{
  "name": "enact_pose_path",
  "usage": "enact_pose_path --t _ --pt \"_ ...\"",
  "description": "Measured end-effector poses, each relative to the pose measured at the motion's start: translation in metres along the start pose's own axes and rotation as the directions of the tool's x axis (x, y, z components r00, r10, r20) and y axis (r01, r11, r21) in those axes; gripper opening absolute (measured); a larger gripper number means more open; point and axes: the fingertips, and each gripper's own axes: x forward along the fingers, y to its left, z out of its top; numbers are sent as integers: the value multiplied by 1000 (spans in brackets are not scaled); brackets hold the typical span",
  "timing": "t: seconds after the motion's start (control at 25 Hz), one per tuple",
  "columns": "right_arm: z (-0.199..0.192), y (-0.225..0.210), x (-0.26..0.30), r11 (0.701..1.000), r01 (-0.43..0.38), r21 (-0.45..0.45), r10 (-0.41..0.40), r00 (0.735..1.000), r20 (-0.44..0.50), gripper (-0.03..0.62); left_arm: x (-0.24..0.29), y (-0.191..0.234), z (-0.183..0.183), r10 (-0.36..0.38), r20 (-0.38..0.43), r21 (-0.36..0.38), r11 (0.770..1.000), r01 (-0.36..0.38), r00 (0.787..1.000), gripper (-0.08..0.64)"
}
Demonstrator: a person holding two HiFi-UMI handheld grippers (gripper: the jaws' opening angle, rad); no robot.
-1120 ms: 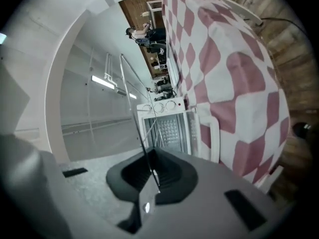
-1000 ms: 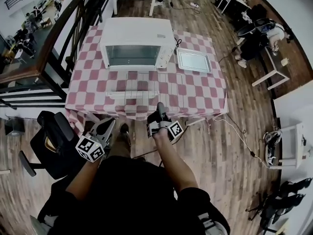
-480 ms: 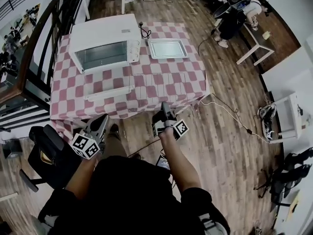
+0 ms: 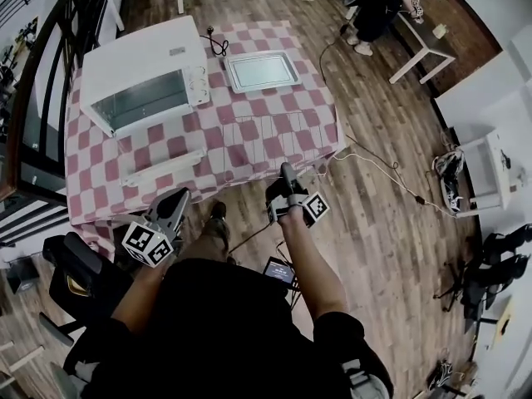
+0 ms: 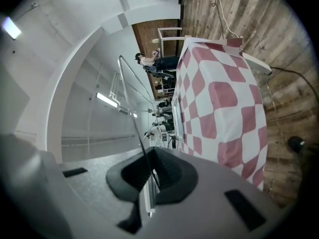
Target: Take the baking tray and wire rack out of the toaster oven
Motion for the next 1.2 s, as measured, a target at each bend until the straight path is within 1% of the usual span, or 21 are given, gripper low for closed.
enact_pose_path --t 0.08,0.16,0.24,0.44,0.72,0.92,1.04,1.2 --pt "13 -10 14 1000 19 2 -19 1000 9 2 23 10 0 -27 -18 -13 1000 27 999 -6" --pt "26 -22 30 999 43 4 -43 999 22 2 45 22 5 -55 -29 0 998 55 998 -6" --pt "37 -33 48 998 63 11 -63 998 25 2 65 36 11 -69 -36 7 998 69 997 -6" --pt "55 -64 85 992 119 32 -120 993 4 2 108 73 19 -84 -57 -28 996 83 995 -6" --pt "75 -91 126 982 185 44 -184 983 -25 2 160 103 19 -152 -108 -50 988 147 982 -6" --pt "88 -102 142 966 256 29 -254 966 -48 2 192 119 23 -189 -114 -77 981 181 975 -6" --pt "93 -106 144 952 305 16 -304 951 -55 2 202 128 26 -193 -109 -80 979 185 975 -6" --pt "95 -108 152 939 344 -1 -344 937 -68 2 208 142 27 -187 -105 -99 979 177 977 -6"
